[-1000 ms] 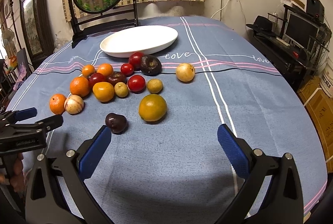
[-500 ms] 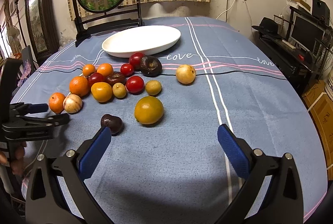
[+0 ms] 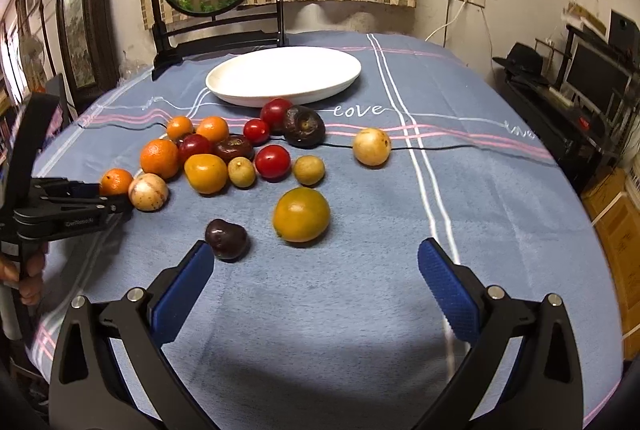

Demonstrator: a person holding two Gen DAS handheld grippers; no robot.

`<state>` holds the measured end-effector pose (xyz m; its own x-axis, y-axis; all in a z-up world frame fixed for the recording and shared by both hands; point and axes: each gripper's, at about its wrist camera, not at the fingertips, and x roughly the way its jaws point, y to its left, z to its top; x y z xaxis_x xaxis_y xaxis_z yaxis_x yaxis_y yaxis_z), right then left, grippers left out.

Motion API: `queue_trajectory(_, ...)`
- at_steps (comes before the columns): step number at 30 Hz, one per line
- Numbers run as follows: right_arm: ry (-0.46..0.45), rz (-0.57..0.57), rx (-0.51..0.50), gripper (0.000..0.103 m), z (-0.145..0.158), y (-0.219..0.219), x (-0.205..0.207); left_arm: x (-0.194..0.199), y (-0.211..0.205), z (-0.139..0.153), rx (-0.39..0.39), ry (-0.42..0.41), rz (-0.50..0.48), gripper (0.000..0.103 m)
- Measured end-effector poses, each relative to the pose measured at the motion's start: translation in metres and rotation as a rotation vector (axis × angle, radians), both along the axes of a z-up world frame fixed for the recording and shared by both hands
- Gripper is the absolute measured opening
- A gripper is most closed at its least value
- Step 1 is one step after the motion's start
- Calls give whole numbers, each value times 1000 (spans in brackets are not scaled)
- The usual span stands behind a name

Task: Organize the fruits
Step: 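Grasp the mandarin with the left gripper while the right grasps the yellow fruit, place both on plate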

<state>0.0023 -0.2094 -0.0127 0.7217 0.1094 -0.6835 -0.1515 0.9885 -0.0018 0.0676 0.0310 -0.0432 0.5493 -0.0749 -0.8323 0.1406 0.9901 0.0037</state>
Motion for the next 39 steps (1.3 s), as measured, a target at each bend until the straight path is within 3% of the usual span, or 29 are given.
queue_trajectory(5,45,28,-89,102,-8,-2,16,-13,6,9,-39,-22,14,42)
queue_trajectory(8,74,40,-82,98,-13,-1,34,-18,6,11,-55,-24,13,42)
queue_trajectory(11,104,54,-48,74,-19,4,53,-19,7,13,-63,-27,18,42)
queue_trajectory(15,219,137,48,40,-36,15,73,-19,6,13,-65,-20,13,42)
queue_trajectory(17,212,138,15,40,-35,21,72,-18,6,14,-66,-23,7,42)
queue_trajectory(20,187,140,45,40,-22,15,68,-16,4,21,-56,-38,-4,42)
queue_trajectory(23,90,158,55,40,8,12,68,-2,0,45,-65,-73,-27,42)
queue_trajectory(27,-36,154,38,40,48,22,101,40,-17,87,-63,-161,-49,42)
queue_trajectory(30,-126,162,20,40,56,36,140,93,-34,96,-65,-162,-33,42)
queue_trajectory(35,7,137,7,40,17,54,210,170,-53,70,-37,-99,-6,43)
queue_trajectory(39,65,149,-38,40,-3,62,235,200,-59,43,-23,-35,-4,43)
